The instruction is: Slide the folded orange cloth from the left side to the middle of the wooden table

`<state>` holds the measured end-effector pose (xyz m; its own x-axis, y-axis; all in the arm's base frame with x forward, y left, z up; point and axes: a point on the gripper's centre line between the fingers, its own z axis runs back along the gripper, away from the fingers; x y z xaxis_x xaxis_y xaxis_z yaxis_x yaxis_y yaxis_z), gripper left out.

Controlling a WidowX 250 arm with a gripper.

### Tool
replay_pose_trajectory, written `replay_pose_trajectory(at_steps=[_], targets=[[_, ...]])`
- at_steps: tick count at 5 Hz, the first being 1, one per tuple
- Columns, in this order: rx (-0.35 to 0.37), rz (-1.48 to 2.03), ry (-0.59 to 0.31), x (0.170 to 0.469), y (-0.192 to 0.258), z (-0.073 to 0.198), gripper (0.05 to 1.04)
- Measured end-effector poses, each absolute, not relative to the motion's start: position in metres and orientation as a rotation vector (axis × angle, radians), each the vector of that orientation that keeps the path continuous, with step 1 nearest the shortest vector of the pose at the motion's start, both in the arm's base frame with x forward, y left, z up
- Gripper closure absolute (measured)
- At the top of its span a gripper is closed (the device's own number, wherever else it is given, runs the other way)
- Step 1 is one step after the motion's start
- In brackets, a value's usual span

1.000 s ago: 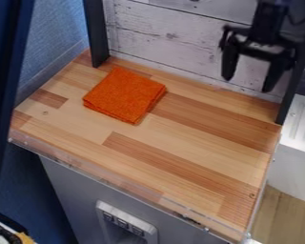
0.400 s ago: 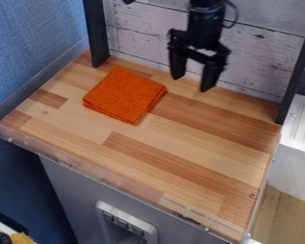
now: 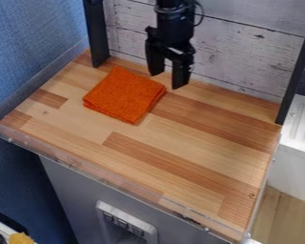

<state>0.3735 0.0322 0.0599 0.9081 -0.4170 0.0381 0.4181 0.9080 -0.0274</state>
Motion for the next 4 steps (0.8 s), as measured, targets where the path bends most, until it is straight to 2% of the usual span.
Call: replay_pose_trajectory(at_steps=[3, 4], targets=[[-0.027, -0.534, -0.002, 0.361, 0.071, 0.055, 0.089], [-0.026, -0.537, 0.021, 0.355, 0.084, 0.055, 0.144]])
